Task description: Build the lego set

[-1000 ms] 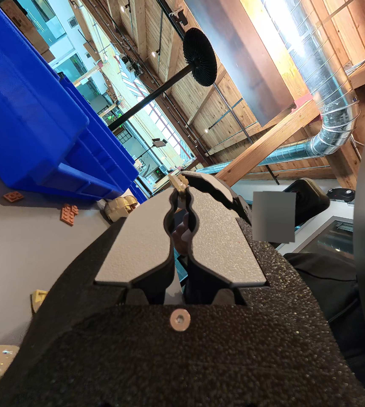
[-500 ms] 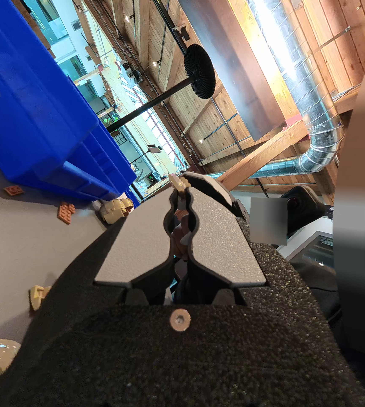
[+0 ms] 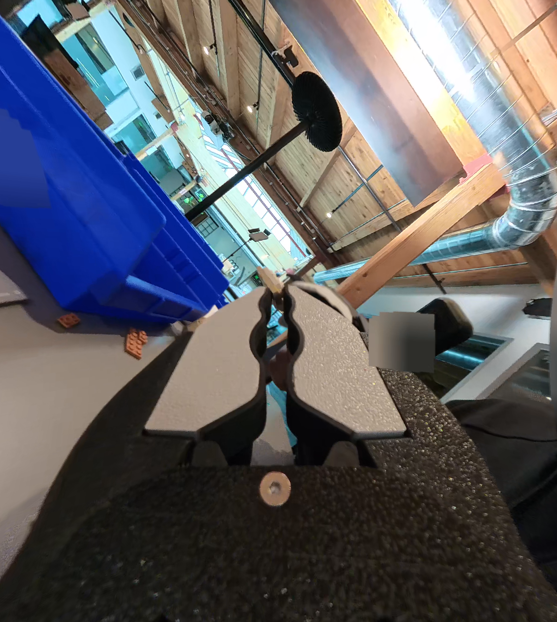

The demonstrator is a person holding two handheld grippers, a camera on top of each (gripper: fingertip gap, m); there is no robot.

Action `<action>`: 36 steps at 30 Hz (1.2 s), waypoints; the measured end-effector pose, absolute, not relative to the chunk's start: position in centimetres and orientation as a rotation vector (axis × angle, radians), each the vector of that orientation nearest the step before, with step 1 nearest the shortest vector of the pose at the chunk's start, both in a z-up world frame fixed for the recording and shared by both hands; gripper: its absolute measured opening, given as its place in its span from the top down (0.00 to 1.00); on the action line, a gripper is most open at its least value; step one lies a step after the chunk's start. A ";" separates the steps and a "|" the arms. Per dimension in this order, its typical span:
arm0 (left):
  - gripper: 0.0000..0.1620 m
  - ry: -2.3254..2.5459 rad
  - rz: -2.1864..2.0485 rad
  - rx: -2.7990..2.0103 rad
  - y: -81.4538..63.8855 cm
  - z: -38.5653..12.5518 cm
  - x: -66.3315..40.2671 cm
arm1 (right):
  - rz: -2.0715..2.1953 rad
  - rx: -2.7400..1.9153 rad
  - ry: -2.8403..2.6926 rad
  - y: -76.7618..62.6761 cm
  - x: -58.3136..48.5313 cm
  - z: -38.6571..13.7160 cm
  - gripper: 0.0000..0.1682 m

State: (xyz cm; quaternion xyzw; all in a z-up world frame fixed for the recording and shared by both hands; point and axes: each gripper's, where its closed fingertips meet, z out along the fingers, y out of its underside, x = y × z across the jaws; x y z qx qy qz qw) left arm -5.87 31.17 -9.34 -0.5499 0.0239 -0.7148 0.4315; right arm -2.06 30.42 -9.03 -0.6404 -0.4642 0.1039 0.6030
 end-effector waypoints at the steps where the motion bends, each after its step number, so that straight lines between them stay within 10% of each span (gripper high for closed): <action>1: 0.96 0.058 -1.765 -1.372 31.4 -9.3 -6.1 | 0.286 -1.494 -1.103 29.9 -1.6 -9.9 0.85; 13: 0.96 0.052 -1.624 -1.386 33.4 -8.9 -9.8 | 0.452 -1.592 -1.589 25.2 -7.7 -19.2 0.85; 36: 0.96 0.240 -1.539 -1.510 32.1 -10.4 -12.5 | 0.179 -1.769 -1.470 27.7 -9.2 -20.8 0.85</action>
